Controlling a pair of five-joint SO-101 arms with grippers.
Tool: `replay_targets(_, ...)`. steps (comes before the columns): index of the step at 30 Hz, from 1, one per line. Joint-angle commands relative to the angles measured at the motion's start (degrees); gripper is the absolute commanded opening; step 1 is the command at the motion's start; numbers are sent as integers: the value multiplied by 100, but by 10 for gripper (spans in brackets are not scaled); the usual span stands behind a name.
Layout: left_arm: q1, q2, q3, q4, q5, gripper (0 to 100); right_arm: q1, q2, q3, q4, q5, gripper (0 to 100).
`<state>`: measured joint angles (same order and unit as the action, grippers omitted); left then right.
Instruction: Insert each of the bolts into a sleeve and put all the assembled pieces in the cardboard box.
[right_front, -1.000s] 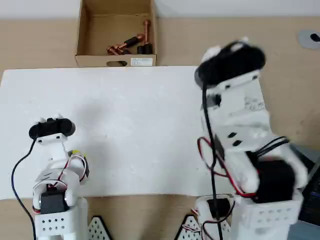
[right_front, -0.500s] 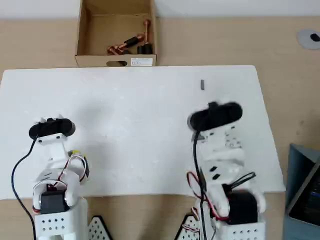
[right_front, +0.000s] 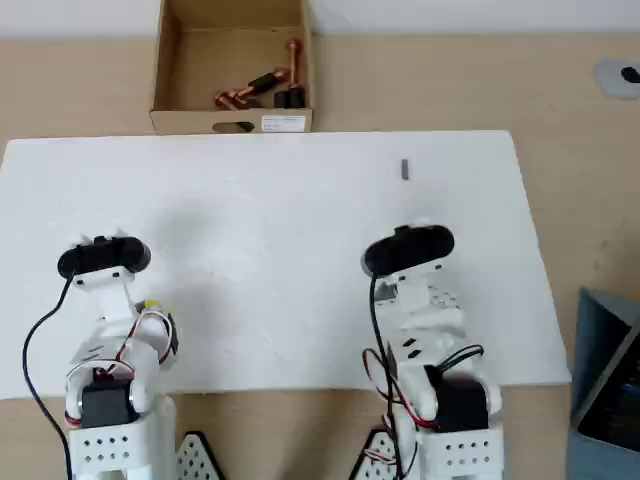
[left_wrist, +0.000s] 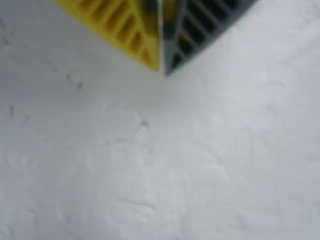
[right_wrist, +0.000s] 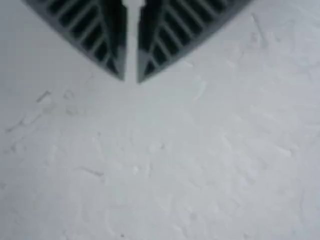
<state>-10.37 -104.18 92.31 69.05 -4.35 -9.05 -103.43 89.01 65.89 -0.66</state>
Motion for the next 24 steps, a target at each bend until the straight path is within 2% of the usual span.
replay_targets(1, -18, -40, -44, 0, -35, 2, 92, -664, 215, -352, 70, 9)
replay_targets(9, -18, -40, -44, 0, -35, 2, 92, -655, 778, -914, 79, 9)
replay_targets(17, -18, -40, -44, 0, -35, 2, 48, -655, 778, -448, 44, 10)
replay_targets(24, -18, -40, -44, 0, -35, 2, 48, -655, 778, -457, 44, 10)
